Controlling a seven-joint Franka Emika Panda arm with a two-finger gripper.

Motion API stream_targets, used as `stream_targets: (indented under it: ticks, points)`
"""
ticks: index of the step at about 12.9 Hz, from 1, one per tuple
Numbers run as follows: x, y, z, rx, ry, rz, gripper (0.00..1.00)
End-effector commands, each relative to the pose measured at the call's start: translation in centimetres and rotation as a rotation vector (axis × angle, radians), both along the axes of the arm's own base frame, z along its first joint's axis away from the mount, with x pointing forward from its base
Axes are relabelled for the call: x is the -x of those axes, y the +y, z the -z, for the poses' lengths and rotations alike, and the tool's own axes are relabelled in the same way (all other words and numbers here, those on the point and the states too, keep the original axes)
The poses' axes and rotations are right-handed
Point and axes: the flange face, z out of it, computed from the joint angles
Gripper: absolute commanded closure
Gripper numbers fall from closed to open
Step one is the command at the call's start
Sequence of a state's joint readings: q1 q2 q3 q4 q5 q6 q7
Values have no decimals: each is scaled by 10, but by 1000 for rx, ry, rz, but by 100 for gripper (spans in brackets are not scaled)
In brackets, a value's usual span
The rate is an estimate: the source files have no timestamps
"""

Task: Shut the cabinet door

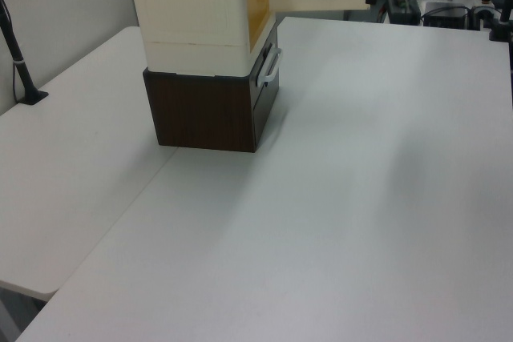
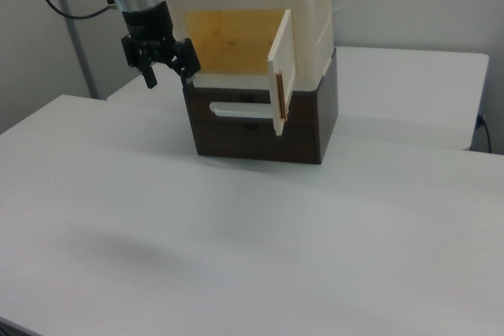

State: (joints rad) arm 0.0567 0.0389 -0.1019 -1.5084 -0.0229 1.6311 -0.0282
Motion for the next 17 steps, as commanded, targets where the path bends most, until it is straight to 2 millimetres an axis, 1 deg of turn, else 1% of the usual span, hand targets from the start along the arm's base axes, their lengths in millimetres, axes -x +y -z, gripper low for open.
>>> stream_targets:
  ticks: [1,2,4,5,6,7,8,9,10,11,12,13,16,17]
  points:
    - [14,-1,-6,7,7,18,0]
    - [17,-10,-10,4,1,24,0]
    - [17,-19,-15,7,-14,30,0]
    - [17,-18,-15,25,-10,-9,11]
    - [19,-22,-17,34,-9,-39,25]
    - [23,-31,-24,33,-24,-32,51]
    - [25,-39,-27,29,-33,-15,67]
    - [27,-45,-34,25,-52,0,86]
    - [27,-54,-33,23,-55,35,100]
    - [27,-63,-35,24,-75,83,100]
    - [25,-74,-40,22,-122,145,100]
    - [24,-88,-45,16,-165,218,100]
    - [18,-118,-57,-5,-305,411,100]
    - [18,-133,-62,-29,-360,525,100]
